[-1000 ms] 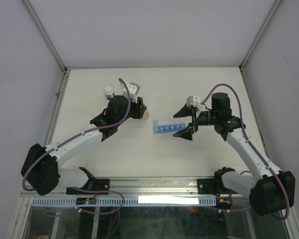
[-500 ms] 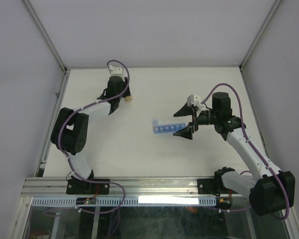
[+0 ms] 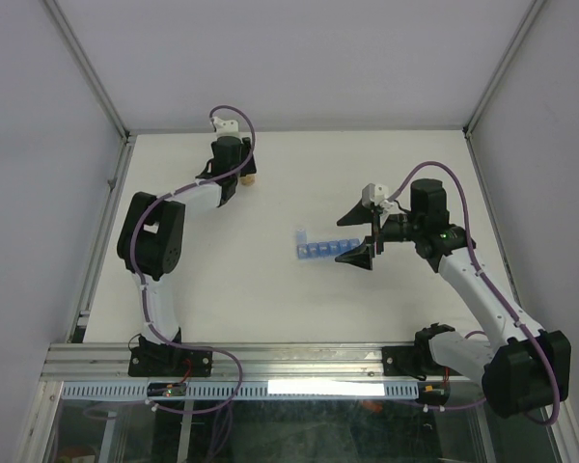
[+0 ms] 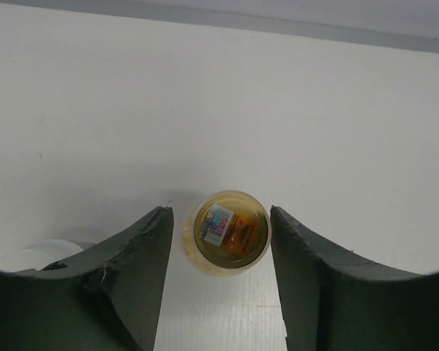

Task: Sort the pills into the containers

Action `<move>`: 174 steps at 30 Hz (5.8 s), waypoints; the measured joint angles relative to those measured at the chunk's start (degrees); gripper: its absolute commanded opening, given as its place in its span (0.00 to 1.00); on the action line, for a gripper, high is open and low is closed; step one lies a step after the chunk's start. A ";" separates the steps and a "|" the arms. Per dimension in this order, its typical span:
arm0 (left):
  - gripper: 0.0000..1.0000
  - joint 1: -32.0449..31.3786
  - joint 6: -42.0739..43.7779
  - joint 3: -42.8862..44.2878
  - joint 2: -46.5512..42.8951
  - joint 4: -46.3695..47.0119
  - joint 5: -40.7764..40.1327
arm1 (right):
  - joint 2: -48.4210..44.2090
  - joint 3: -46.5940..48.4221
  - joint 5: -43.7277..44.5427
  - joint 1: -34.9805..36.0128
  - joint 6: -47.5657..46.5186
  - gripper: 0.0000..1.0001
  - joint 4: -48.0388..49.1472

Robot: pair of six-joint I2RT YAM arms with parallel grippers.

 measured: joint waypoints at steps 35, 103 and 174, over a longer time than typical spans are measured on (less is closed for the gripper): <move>0.56 0.00 -14.95 -46.58 -34.14 18.47 48.50 | 31.06 9.68 29.00 12.11 -38.49 0.78 -18.21; 0.21 -11.08 -9.46 -20.74 -7.52 -3.32 49.11 | 39.98 14.69 36.94 14.71 -34.69 0.41 -14.10; 0.00 -14.78 -8.02 -20.63 -12.94 -14.73 42.73 | 40.74 15.58 36.94 14.82 -33.70 0.42 -14.14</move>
